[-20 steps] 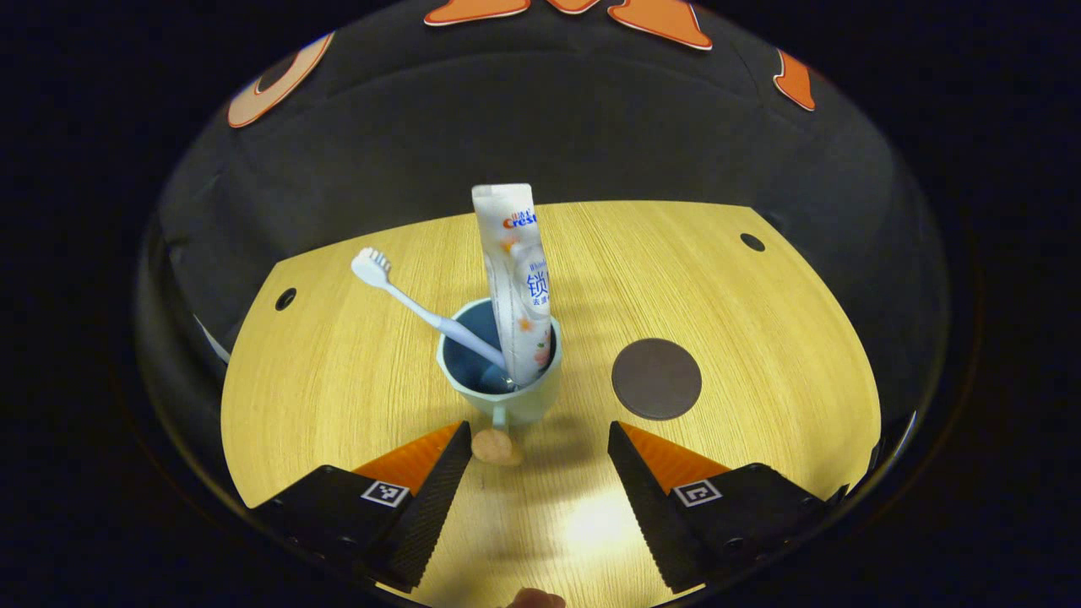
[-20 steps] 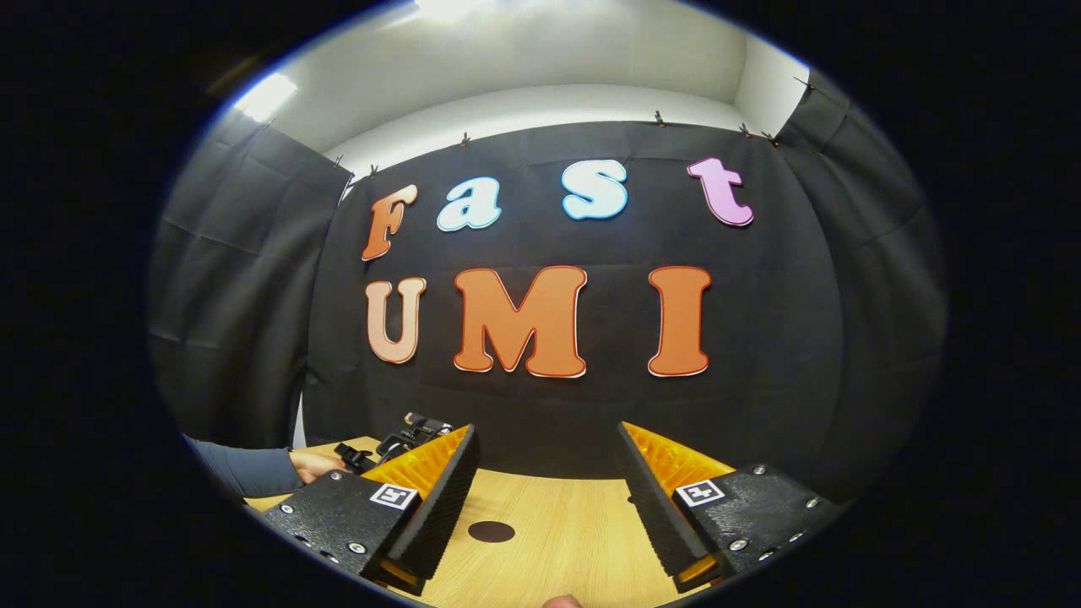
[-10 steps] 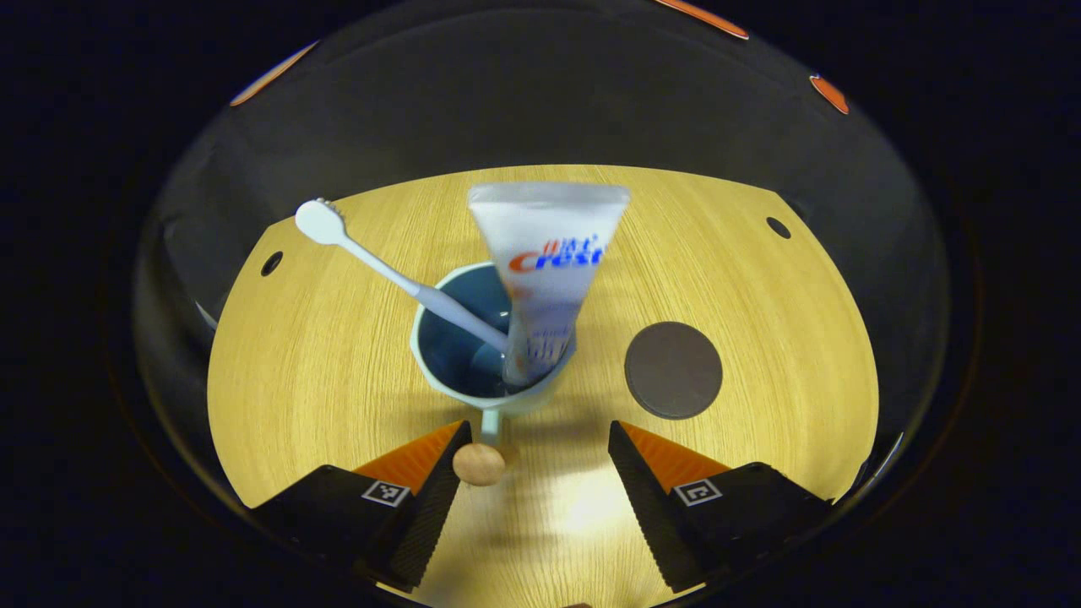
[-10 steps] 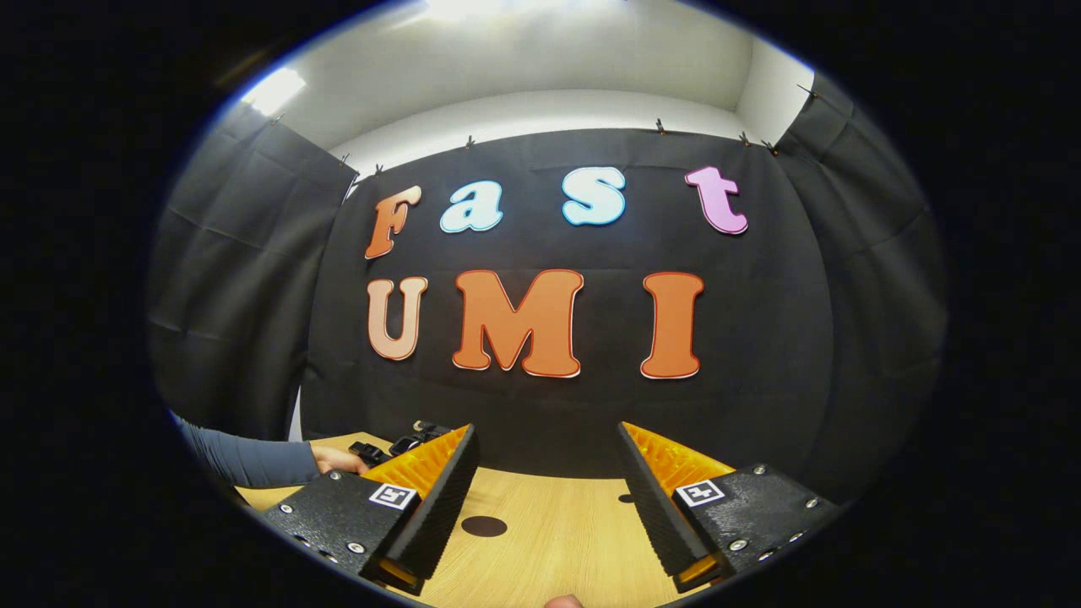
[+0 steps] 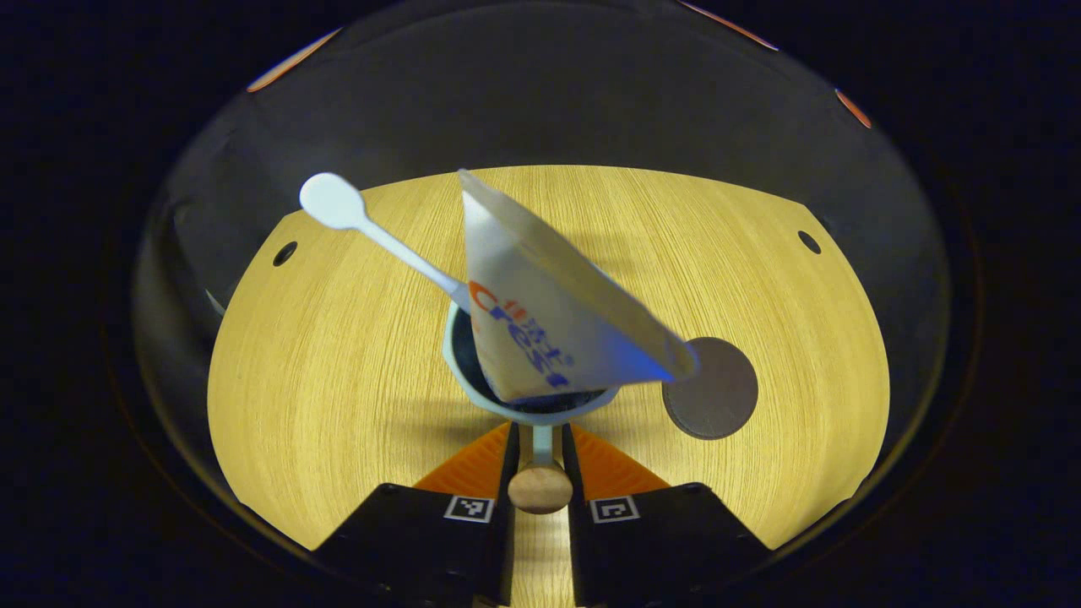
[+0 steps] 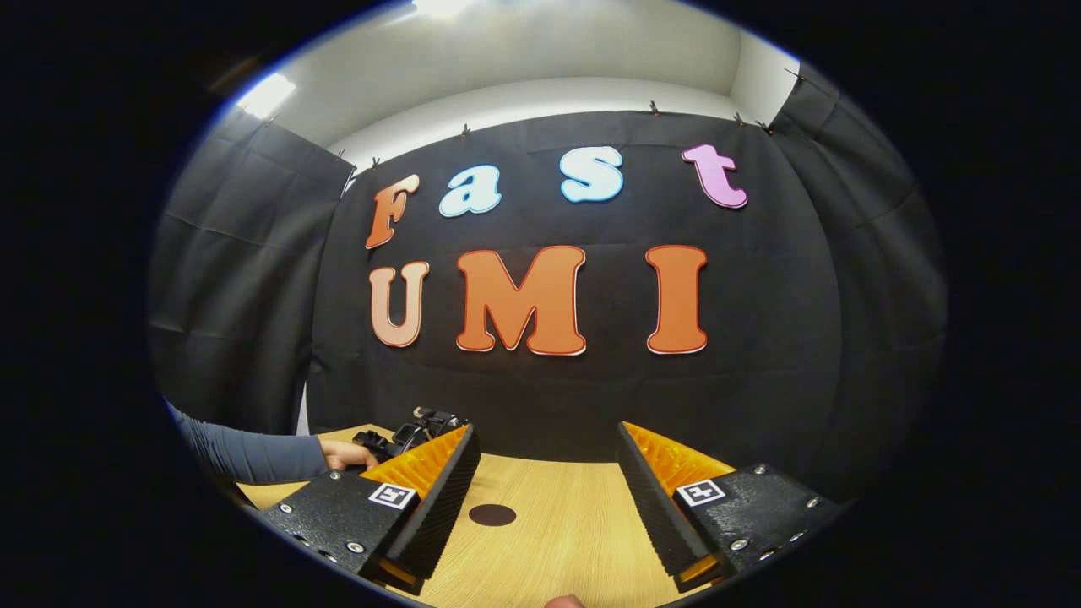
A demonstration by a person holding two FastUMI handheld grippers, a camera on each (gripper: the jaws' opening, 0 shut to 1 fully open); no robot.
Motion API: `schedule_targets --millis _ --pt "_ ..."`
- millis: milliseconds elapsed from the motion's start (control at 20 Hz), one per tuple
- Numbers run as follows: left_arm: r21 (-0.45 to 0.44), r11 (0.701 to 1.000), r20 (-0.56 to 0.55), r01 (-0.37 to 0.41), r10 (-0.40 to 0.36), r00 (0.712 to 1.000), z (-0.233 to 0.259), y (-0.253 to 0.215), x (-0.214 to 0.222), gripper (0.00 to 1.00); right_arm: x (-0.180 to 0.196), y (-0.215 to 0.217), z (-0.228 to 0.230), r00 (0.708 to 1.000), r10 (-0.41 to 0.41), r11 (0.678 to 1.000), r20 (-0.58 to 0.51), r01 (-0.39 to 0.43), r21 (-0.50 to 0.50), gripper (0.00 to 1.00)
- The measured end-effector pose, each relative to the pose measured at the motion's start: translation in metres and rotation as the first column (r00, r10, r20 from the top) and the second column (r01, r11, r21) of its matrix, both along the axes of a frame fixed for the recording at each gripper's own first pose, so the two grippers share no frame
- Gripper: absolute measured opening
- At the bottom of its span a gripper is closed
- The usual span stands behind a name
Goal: Put the toothbrush and toothpaste on the desktop into the cup, then pick up the cup and place it on the coaster on the desktop.
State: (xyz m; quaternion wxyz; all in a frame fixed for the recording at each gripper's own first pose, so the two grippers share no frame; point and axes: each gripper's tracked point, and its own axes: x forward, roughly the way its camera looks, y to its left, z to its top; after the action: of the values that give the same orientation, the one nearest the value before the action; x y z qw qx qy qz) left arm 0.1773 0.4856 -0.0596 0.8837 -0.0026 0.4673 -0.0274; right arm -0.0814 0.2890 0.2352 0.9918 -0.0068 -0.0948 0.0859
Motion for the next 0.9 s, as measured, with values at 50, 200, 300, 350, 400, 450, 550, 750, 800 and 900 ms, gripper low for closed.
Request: schedule_targets --millis 50,200,300,350,400,450,550,750,800,900 --pt "-0.005 1.000 0.004 -0.004 0.004 1.000 0.000 0.002 0.002 0.26 0.001 0.001 -0.004 1.000 0.003 1.000 -0.008 -0.003 0.007 0.96" --pt "-0.005 1.000 0.016 -0.002 0.002 1.000 0.001 -0.001 0.008 0.22 0.003 -0.004 -0.014 1.000 0.002 1.000 -0.025 -0.002 0.029 0.96" --pt "-0.012 1.000 0.033 -0.004 0.005 0.999 0.003 -0.002 0.009 0.22 0.007 -0.007 -0.016 1.000 -0.008 0.999 -0.028 0.009 0.037 1.00" --pt "-0.020 1.000 0.046 0.000 0.001 0.999 0.004 -0.003 0.011 0.22 0.008 -0.009 -0.018 1.000 -0.011 0.999 -0.029 0.012 0.040 1.00" --pt "-0.023 1.000 0.061 0.007 -0.006 0.998 0.007 -0.004 0.012 0.22 0.009 -0.008 -0.019 0.999 -0.011 0.999 -0.033 0.013 0.044 0.96" --pt "-0.020 1.000 0.075 0.019 -0.017 0.997 0.008 -0.004 0.012 0.22 0.010 -0.009 -0.021 0.999 -0.012 0.999 -0.035 0.014 0.048 0.96" --pt "-0.011 0.999 0.101 0.042 -0.041 0.994 0.013 -0.004 0.013 0.22 0.011 -0.008 -0.024 0.999 -0.016 0.999 -0.040 0.018 0.050 1.00" --pt "-0.008 0.995 0.126 0.098 -0.096 0.987 0.012 -0.015 0.014 0.22 0.008 -0.009 -0.027 0.999 -0.019 0.999 -0.044 0.021 0.050 0.96" --pt "-0.006 0.994 0.130 0.114 -0.112 0.985 0.012 -0.015 0.015 0.22 0.007 -0.010 -0.029 0.999 -0.019 0.999 -0.045 0.021 0.047 1.00" --pt "-0.006 0.990 0.127 0.144 -0.142 0.982 0.015 -0.011 0.015 0.22 0.005 -0.011 -0.033 0.998 -0.025 0.999 -0.054 0.027 0.041 0.96"
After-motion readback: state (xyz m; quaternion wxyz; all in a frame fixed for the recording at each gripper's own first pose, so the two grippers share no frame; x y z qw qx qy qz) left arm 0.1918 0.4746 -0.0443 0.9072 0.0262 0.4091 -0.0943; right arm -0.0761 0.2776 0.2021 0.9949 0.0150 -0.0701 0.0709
